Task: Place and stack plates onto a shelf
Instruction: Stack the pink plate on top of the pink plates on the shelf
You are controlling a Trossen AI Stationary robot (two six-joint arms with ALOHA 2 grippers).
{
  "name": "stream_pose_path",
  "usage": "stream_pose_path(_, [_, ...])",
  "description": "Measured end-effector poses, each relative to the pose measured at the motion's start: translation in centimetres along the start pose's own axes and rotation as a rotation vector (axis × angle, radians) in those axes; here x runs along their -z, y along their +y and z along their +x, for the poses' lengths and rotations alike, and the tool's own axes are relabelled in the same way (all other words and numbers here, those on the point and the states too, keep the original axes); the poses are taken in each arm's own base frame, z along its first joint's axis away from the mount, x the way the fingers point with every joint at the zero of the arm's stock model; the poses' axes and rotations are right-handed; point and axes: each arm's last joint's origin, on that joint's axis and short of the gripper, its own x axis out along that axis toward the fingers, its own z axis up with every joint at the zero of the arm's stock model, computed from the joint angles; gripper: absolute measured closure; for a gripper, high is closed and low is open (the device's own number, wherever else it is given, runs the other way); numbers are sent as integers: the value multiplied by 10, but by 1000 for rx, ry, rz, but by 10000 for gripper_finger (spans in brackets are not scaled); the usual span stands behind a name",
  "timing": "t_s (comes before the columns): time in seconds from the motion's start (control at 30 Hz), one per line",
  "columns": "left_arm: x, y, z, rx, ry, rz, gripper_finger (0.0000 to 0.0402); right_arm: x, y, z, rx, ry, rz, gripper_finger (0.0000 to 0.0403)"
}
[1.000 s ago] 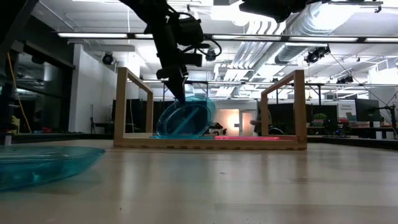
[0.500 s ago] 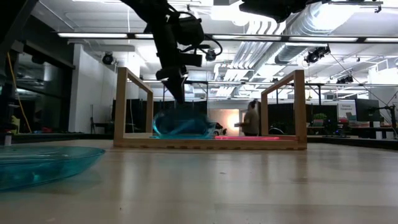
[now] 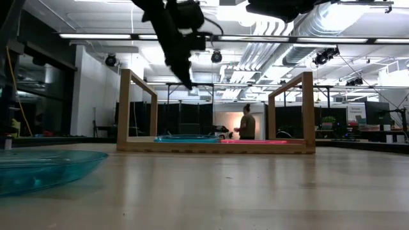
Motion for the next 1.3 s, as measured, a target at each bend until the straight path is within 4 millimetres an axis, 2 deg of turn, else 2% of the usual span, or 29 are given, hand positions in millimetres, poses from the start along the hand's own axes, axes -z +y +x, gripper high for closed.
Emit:
stream_pose_path(0.1, [-3, -9, -15, 120, -179, -49, 246, 0, 0, 0, 6, -1, -35, 198])
stream_pose_path(0.23, [-2, -38, -24, 182, -444, -15, 258, 0, -2, 1, 14, -3, -46, 198])
stream_pose_path(0.5, [41, -103, -19, 184, -818, 28, 266, 0, -3, 1, 17, -2, -46, 198])
stream_pose_path(0.67, [71, -129, -21, 93, -992, -16, 266, -1, -5, 2, 27, -11, -28, 198])
stream_pose_path(0.83, [86, -138, -24, 16, -1053, -32, 266, -2, -6, 2, 30, -18, -26, 198])
stream_pose_path(1.13, [87, -138, -27, 10, -1050, -34, 265, -1, -11, 4, 50, -17, -29, 198])
stream_pose_path(1.2, [87, -138, -26, 11, -1045, -32, 266, -2, -11, 4, 50, -23, 14, 198])
stream_pose_path(1.3, [86, -138, -28, 9, -1064, -36, 266, -10, -7, 2, -9, -82, 168, 198])
